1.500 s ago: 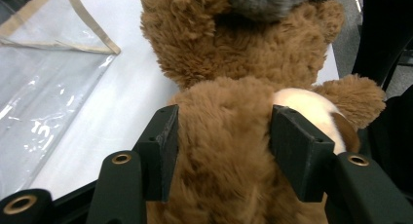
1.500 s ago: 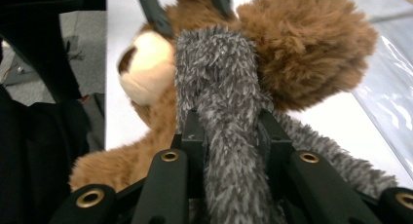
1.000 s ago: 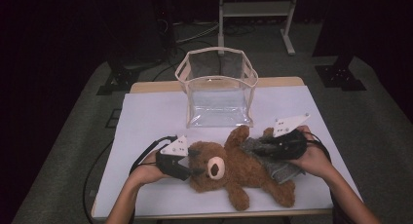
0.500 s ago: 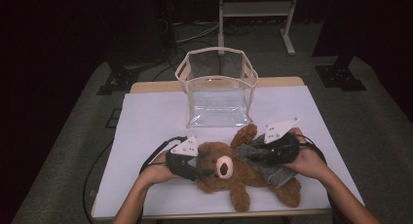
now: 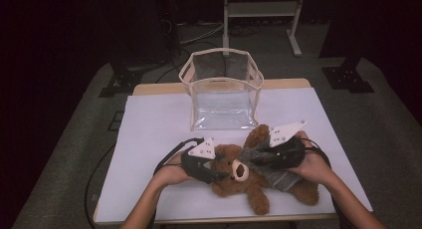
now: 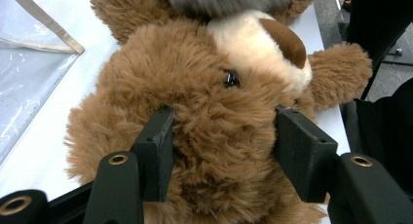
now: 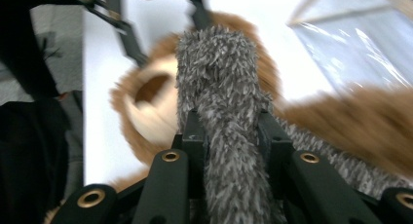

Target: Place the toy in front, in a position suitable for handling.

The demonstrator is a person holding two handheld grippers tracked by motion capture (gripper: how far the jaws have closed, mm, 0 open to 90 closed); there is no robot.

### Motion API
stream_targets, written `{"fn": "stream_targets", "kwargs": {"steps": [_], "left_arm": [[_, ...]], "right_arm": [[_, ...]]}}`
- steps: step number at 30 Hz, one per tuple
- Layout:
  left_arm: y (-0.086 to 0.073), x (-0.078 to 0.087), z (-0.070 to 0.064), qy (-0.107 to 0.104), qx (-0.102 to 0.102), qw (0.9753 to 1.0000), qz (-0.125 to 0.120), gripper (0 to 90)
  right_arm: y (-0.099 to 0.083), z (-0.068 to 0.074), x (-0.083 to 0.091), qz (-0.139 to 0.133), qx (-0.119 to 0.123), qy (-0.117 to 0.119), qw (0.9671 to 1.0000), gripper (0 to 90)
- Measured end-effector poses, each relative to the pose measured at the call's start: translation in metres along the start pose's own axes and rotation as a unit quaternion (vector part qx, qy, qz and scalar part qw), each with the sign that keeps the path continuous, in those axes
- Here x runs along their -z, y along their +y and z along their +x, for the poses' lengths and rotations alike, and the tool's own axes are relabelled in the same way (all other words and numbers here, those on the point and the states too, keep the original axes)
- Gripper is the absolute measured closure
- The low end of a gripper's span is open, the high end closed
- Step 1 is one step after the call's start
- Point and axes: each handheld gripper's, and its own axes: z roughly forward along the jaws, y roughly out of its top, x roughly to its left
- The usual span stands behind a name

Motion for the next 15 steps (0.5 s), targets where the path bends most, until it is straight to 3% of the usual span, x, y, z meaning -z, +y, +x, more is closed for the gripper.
{"fn": "stream_targets", "kwargs": {"steps": [2,5,10,14,15], "left_arm": [[0.0,-0.001,0.001,0.002,0.001,1.0,-0.001,42.9],[0.001,-0.004,0.002,0.004,0.003,1.0,-0.007,42.8],[0.004,-0.009,0.003,0.007,0.003,0.9999,-0.013,42.4],[0.004,-0.004,0.002,0.015,-0.004,0.9998,-0.012,40.9],[0.003,-0.002,0.002,0.016,-0.005,0.9998,-0.014,40.3]], "right_arm": [[0.006,0.006,-0.006,-0.014,0.006,0.008,0.9999,69.8],[0.008,0.005,-0.005,-0.032,-0.005,0.021,0.9993,69.9],[0.004,0.004,-0.002,-0.018,-0.008,0.006,0.9998,69.9],[-0.014,-0.003,0.001,0.019,-0.015,-0.024,0.9994,70.2],[-0.019,-0.005,0.002,0.016,-0.02,-0.023,0.9994,70.2]]}}
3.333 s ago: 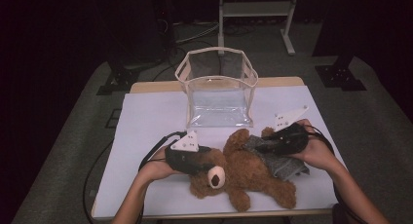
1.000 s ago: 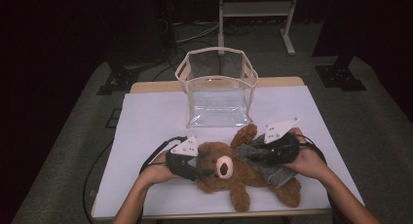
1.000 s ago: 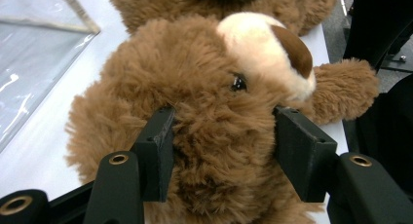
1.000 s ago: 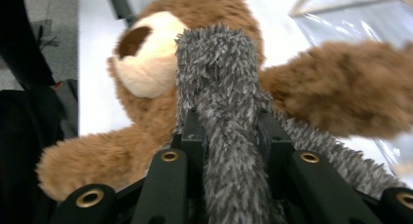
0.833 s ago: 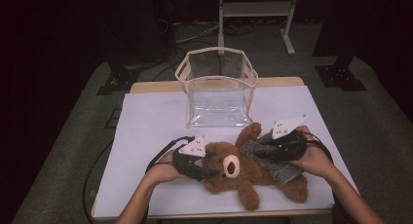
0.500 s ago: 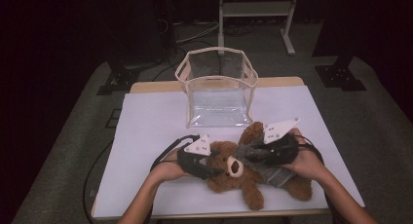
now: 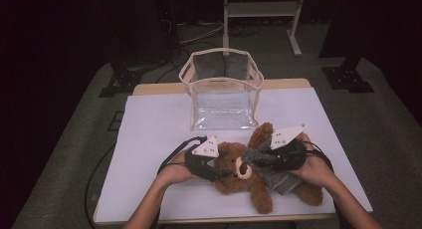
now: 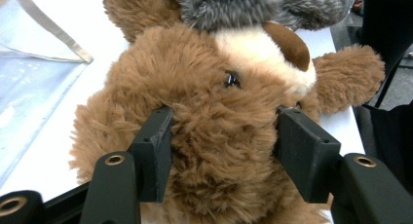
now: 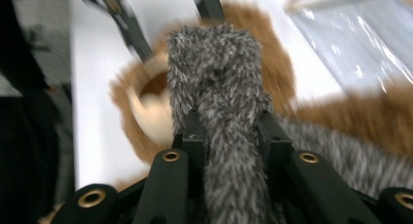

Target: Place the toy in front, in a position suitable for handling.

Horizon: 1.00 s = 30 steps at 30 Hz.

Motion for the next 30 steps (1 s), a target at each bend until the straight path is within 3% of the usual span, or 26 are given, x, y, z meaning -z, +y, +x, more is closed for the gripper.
{"fn": "stream_targets", "kwargs": {"steps": [2,7,11,15,20,22,24,30], "left_arm": [[0.0,0.005,-0.002,0.005,-0.004,1.0,0.001,40.3],[-0.005,0.011,-0.002,0.011,-0.001,0.9999,0.004,40.4],[-0.01,0.005,-0.001,0.018,0.006,0.9998,0.006,42.5],[-0.008,-0.002,0.0,0.015,0.01,0.9998,0.003,43.5],[-0.004,-0.009,-0.001,0.017,0.005,0.9998,0.001,43.4],[-0.002,-0.01,-0.002,0.018,0.001,0.9998,0.004,43.2],[-0.003,-0.009,-0.002,0.019,0.0,0.9998,0.008,42.6],[-0.007,0.0,0.0,0.02,0.006,0.9998,-0.001,42.6]], "right_arm": [[-0.004,-0.004,0.003,-0.008,-0.015,0.004,0.9998,70.4],[-0.003,-0.014,0.005,-0.003,-0.016,-0.009,0.9998,70.3],[0.001,-0.016,0.002,-0.004,-0.019,-0.008,0.9998,70.4],[0.009,-0.008,0.003,-0.018,-0.008,0.0,0.9998,70.8],[0.03,0.012,0.004,-0.047,0.022,0.031,0.9982,70.9],[0.036,0.019,-0.001,-0.045,0.036,0.039,0.9976,70.7],[0.037,0.025,-0.008,-0.031,0.05,0.032,0.9977,70.4],[0.017,0.014,-0.001,-0.044,0.023,0.028,0.9984,70.5]]}}
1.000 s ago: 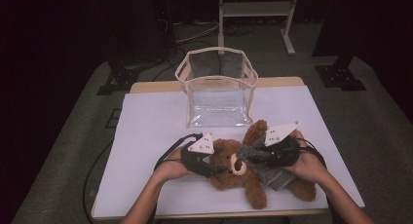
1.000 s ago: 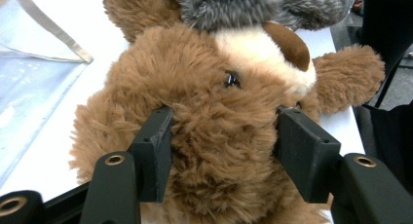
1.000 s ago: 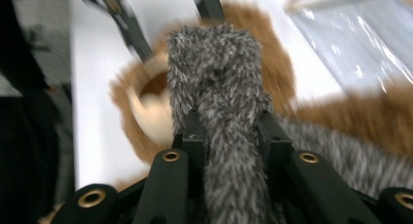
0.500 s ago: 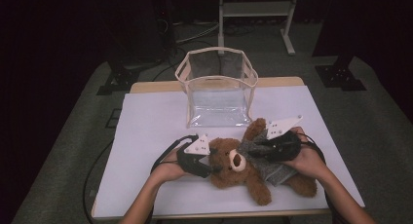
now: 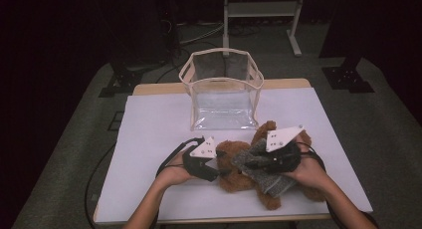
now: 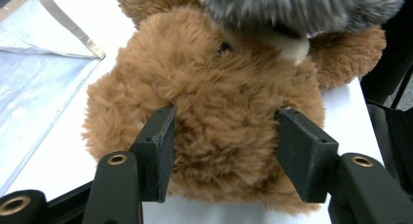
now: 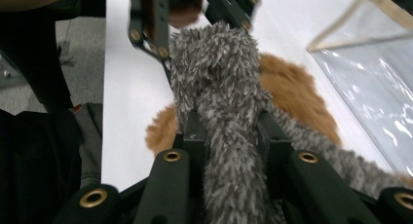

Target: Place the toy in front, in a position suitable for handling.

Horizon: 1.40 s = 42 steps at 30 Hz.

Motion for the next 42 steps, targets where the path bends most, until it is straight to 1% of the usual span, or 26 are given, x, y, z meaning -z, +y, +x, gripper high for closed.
{"fn": "stream_targets", "kwargs": {"steps": [2,3,4,6,9,11,13,14,15,17,20,21,23,26,29,31,33,35,37,40,42], "left_arm": [[0.0,0.003,0.001,0.001,-0.001,1.0,0.001,42.6],[-0.001,0.003,0.001,0.001,-0.002,1.0,0.002,42.7],[-0.001,0.004,0.001,-0.001,-0.001,1.0,0.002,43.0],[0.0,0.006,0.0,-0.004,-0.004,1.0,0.003,43.2],[0.001,0.006,-0.002,-0.003,-0.005,1.0,0.001,43.4],[0.0,0.002,-0.002,0.0,-0.004,1.0,0.004,43.4],[-0.002,-0.002,-0.001,0.003,-0.002,1.0,0.006,43.8],[-0.002,-0.002,0.0,0.003,-0.002,1.0,0.006,43.8],[-0.002,-0.003,0.001,0.003,0.0,1.0,0.007,43.9],[-0.002,-0.003,0.001,0.003,-0.002,1.0,0.007,43.9],[-0.002,-0.003,0.001,0.007,-0.001,1.0,0.005,43.8],[-0.002,-0.003,0.002,0.007,0.0,1.0,0.004,43.8],[-0.002,-0.003,0.002,0.008,0.002,1.0,0.004,43.6],[-0.003,-0.002,0.002,0.008,-0.002,0.9999,0.007,43.3],[-0.003,0.002,0.002,0.009,0.003,1.0,0.001,43.3],[-0.004,0.004,0.003,0.008,0.002,1.0,0.003,43.3],[-0.005,0.004,0.003,0.005,0.006,1.0,0.002,43.5],[-0.006,0.004,0.003,0.004,0.007,1.0,0.003,43.5],[-0.007,0.003,0.003,0.004,0.006,1.0,0.005,43.4],[-0.007,0.005,0.004,0.004,0.008,1.0,0.004,43.3],[-0.007,0.007,0.005,0.003,0.01,0.9999,0.002,43.3]], "right_arm": [[-0.007,-0.003,0.004,0.007,-0.008,-0.014,0.9998,70.4],[-0.012,-0.006,0.006,0.019,-0.013,-0.027,0.9994,70.3],[-0.015,-0.008,0.007,0.025,-0.017,-0.033,0.999,70.3],[-0.02,-0.012,0.008,0.023,-0.033,-0.026,0.9988,70.3],[-0.018,-0.012,0.006,0.025,-0.025,-0.032,0.9989,70.4],[-0.014,-0.012,0.004,0.023,-0.025,-0.03,0.999,70.5],[-0.009,-0.01,0.003,0.021,-0.018,-0.027,0.9992,70.5],[-0.006,-0.008,0.001,0.022,-0.01,-0.028,0.9993,70.5],[-0.004,-0.006,0.001,0.022,-0.009,-0.028,0.9993,70.5],[0.002,-0.003,0.0,0.016,0.0,-0.023,0.9996,70.5],[0.008,0.003,-0.003,0.003,0.009,-0.009,0.9999,70.4],[0.009,0.004,-0.004,0.003,0.01,-0.006,0.9999,70.4],[0.013,0.01,-0.008,0.001,0.02,0.0,0.9998,70.4],[0.015,0.015,-0.012,0.006,0.03,0.001,0.9995,70.3],[0.009,0.011,-0.009,0.002,0.023,0.002,0.9997,70.5],[0.002,0.008,-0.006,0.002,0.015,-0.001,0.9999,70.6],[-0.004,0.003,-0.003,0.003,0.006,-0.009,0.9999,70.6],[-0.008,-0.001,-0.001,0.011,0.001,-0.019,0.9998,70.5],[-0.009,-0.005,-0.001,0.014,-0.006,-0.023,0.9996,70.4],[-0.008,-0.01,-0.002,0.017,-0.006,-0.026,0.9995,70.4],[-0.006,-0.013,-0.003,0.018,-0.004,-0.032,0.9993,70.4]]}}
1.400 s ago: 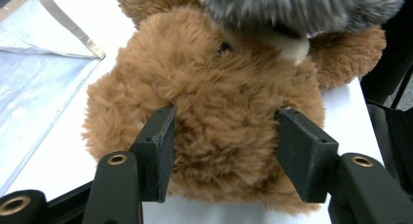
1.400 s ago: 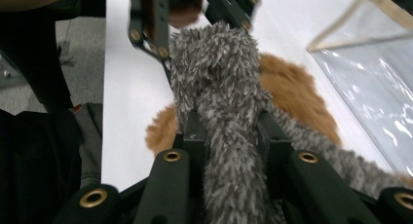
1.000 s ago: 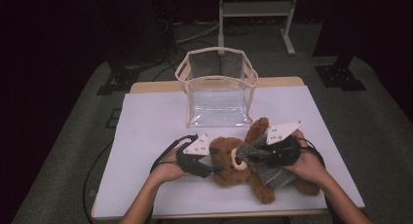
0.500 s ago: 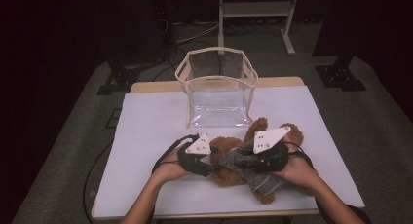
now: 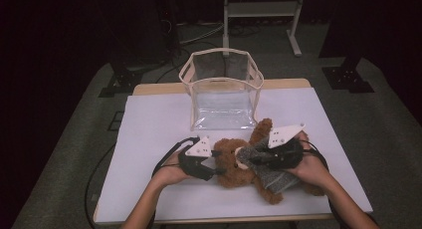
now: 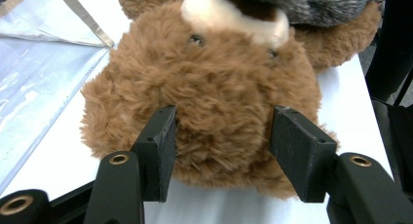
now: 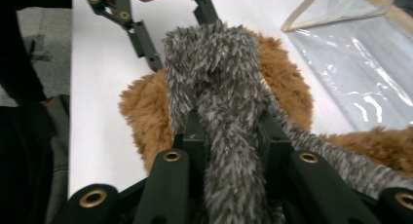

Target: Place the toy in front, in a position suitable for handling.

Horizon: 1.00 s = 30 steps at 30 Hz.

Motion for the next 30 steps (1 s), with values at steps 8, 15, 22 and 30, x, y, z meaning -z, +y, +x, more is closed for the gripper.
{"fn": "stream_targets", "kwargs": {"steps": [8,15,22,30], "left_arm": [[-0.001,-0.007,0.001,0.008,0.002,1.0,0.002,44.3],[0.002,-0.011,0.003,0.022,0.008,0.9997,-0.005,44.6],[0.0,-0.006,0.004,0.027,0.016,0.9994,-0.013,44.6],[0.0,-0.009,0.005,0.031,0.012,0.9994,-0.01,44.5]], "right_arm": [[0.009,-0.004,-0.003,-0.002,-0.005,-0.004,1.0,70.7],[0.027,0.014,-0.008,-0.009,0.027,0.011,0.9995,70.7],[0.024,0.021,-0.016,-0.002,0.037,0.026,0.999,70.8],[0.004,0.017,-0.004,0.022,0.024,-0.005,0.9994,70.9]]}}
